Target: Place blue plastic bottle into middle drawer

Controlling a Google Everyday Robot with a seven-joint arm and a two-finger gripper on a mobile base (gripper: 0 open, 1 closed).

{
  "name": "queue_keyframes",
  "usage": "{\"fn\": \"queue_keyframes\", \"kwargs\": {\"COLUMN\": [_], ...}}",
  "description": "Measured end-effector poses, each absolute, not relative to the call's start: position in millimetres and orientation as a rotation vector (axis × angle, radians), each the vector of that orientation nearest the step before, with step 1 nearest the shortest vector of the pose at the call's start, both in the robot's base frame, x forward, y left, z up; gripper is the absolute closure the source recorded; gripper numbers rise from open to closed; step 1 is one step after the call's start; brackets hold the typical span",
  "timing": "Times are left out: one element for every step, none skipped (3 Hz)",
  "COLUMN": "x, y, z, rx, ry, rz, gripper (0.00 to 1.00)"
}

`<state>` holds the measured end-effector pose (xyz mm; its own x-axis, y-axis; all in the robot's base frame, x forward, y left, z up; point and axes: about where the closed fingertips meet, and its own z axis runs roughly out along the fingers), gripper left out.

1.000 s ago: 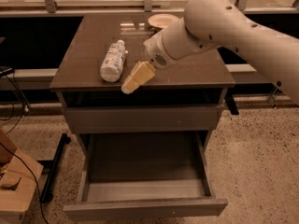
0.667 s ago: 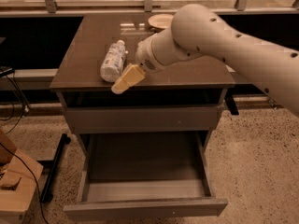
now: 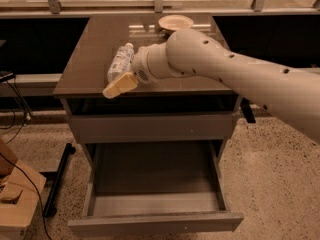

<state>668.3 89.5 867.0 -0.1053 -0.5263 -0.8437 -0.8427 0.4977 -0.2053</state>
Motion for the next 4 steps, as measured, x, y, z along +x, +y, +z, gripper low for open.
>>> {"fn": "queue_keyframes", "kwargs": {"x": [682.0, 695.5, 710.8, 723.7], "y": [103.0, 111.8, 116.4, 118.1], "z": [864.2, 862.1, 854.8, 847.9], "rx": [-1.054, -0.976, -0.904, -0.864], "ry": [1.744, 1.721, 1.720, 1.728], "rz": [0.460, 0.511, 0.552, 0.565], "gripper": [0.00, 0.00, 0.00, 0.00]}}
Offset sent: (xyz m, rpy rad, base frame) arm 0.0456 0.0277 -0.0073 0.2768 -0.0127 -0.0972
